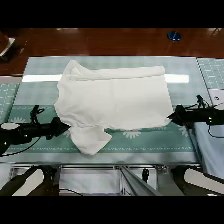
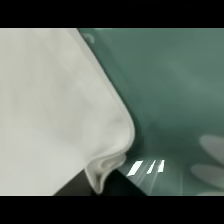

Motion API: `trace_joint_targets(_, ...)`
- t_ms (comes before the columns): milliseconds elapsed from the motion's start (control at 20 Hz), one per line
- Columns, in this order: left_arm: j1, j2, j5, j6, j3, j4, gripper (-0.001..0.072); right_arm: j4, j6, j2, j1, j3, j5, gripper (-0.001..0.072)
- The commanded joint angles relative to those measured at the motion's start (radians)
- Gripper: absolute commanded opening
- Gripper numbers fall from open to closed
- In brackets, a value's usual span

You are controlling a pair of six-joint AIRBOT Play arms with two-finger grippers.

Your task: Fold the shirts.

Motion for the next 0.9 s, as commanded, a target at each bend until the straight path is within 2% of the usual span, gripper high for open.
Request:
trace_joint_targets(0,0.0,0.001,-0.015,0.001,0.036,-0.017,0.0021,0.06,-0.066,-0.053,0.095,0.13,0.016,0.0022)
trace_joint_targets(100,0.001,0.023,-0.055,0.001,0.145,-0.048,0.0021,0.077,-0.074,-0.051,0.124,0.303,0.117,0.0022)
trace_joint_targets(200,0.0,0.067,-0.068,0.01,0.316,-0.153,0.002,0.077,-0.062,-0.032,0.142,0.535,0.198,0.0022)
trace_joint_targets(350,0.0,0.131,-0.037,0.026,0.639,-0.293,0.002,0.073,-0.023,0.037,0.144,0.904,0.221,0.0021)
trace_joint_targets(450,0.003,0.166,0.018,0.026,0.877,-0.277,0.002,0.026,-0.011,0.099,0.144,1.126,0.214,0.0022)
trace_joint_targets(600,0.015,0.208,0.08,0.01,1.156,-0.147,0.002,-0.067,-0.002,0.227,0.144,1.331,0.209,0.0022)
trace_joint_targets(850,0.021,0.328,0.097,-0.116,1.38,0.249,0.002,-0.233,0.009,0.473,0.144,1.366,0.196,0.0022)
